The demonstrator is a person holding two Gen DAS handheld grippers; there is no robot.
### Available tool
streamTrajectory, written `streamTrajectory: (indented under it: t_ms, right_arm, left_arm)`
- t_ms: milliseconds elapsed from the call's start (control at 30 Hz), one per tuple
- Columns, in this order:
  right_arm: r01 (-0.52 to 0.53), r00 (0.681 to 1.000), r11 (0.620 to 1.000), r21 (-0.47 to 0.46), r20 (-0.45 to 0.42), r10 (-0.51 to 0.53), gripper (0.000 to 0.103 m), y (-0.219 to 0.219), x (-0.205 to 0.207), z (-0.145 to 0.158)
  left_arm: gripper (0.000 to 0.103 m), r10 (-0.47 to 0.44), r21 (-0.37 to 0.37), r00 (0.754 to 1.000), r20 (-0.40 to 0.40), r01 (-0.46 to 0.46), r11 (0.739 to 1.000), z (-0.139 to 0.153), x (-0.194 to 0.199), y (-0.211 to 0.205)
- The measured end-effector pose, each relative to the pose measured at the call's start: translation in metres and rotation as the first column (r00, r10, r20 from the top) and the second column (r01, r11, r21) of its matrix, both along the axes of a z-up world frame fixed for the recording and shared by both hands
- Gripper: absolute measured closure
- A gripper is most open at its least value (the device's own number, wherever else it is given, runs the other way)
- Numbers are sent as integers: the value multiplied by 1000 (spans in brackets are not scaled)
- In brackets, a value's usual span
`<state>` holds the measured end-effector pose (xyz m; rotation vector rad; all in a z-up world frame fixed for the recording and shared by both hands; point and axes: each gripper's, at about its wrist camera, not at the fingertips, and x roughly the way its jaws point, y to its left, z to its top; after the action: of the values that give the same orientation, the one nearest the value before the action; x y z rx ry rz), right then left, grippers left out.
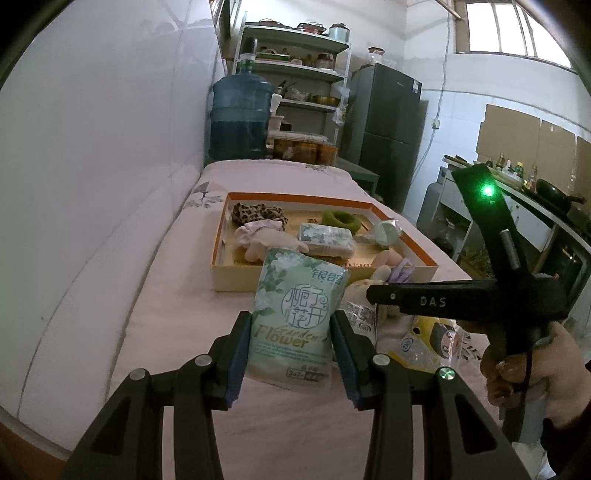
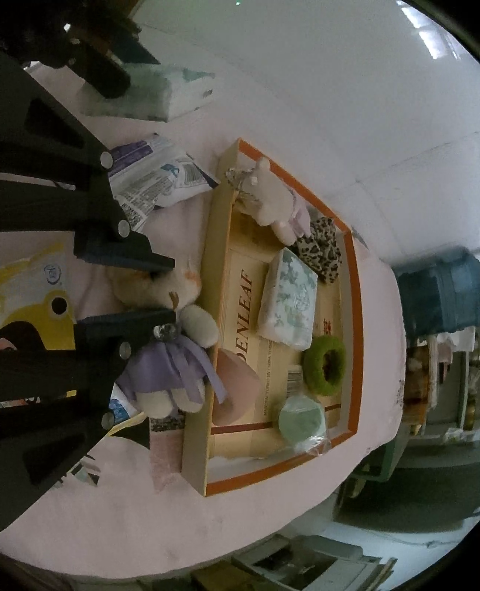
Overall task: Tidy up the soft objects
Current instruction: 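Grasp the lavender-dressed plush bunny with the right tool while the left tool holds the tissue pack, then carry the tissue pack and lavender plush toward the tray box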
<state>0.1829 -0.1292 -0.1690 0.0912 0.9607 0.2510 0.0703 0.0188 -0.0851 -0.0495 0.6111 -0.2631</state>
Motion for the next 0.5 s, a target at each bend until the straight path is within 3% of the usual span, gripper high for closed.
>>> streamTrajectory:
  t_ms: [500]
  right_arm:
    - [-14, 996, 1000, 12, 84, 13, 84, -1, -23, 37]
  left_arm:
    - [60, 10, -10, 1000, 26, -10, 1000, 11, -4, -1]
